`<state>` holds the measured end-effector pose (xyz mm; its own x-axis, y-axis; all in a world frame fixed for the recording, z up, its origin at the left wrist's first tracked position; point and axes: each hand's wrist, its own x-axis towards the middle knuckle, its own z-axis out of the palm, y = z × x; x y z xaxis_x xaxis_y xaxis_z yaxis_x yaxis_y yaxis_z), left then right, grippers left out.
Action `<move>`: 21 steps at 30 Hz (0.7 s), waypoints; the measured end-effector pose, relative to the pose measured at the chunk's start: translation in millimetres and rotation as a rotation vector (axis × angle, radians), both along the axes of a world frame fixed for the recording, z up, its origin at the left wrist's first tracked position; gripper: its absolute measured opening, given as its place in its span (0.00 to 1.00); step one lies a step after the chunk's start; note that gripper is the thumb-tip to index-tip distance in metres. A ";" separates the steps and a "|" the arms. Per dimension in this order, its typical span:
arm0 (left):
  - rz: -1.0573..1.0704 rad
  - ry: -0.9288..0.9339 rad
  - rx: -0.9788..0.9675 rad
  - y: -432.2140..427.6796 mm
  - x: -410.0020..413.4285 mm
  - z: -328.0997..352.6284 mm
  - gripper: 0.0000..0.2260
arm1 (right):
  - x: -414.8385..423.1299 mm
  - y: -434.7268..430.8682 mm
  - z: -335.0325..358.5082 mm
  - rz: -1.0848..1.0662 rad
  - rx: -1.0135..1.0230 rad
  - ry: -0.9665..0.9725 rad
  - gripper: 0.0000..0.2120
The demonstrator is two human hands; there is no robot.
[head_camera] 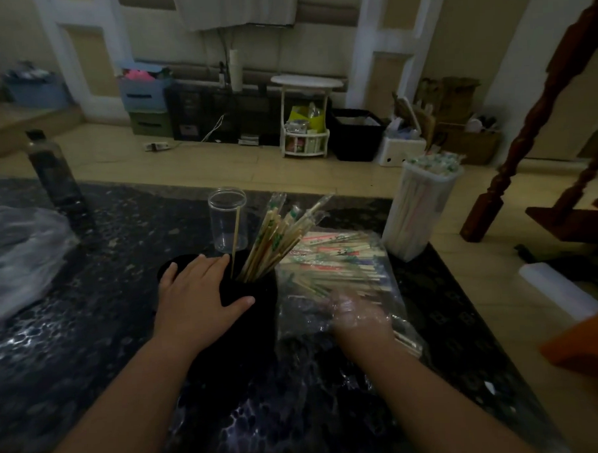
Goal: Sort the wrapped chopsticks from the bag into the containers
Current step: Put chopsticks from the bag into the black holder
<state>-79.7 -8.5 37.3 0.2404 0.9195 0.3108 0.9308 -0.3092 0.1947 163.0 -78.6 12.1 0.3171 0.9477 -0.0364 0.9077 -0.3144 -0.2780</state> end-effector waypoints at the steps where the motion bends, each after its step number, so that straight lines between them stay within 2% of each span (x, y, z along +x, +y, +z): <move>1: 0.003 0.004 -0.012 -1.0 0.7 1.1 0.38 | 0.7 -1.2 -1.0 0.060 0.038 -0.082 0.20; 2: 0.008 0.012 -0.024 -2.1 1.5 2.4 0.39 | 0.4 -4.8 0.6 0.103 0.074 -0.190 0.23; 3: 0.013 0.022 -0.035 -2.9 2.3 3.2 0.39 | 0.5 -6.7 4.3 0.133 0.057 -0.195 0.24; 5: 0.015 0.030 -0.048 -3.7 3.2 4.4 0.40 | -3.5 -12.0 17.8 0.148 -0.100 -0.133 0.23; 9: 0.004 0.027 -0.075 -3.4 1.3 5.2 0.41 | -2.2 -13.6 28.5 0.201 -0.194 -0.137 0.32; 11: -0.007 0.014 -0.088 -2.3 0.2 6.0 0.41 | -5.7 -19.1 37.7 0.278 -0.220 -0.193 0.28; 16: -0.026 0.010 -0.085 -2.2 -2.5 5.9 0.41 | -16.9 -32.1 75.4 0.389 -0.223 -0.208 0.11; 21: -0.049 0.016 -0.098 -2.5 -3.4 7.6 0.43 | -22.1 -39.9 120.0 0.422 0.062 -0.282 0.10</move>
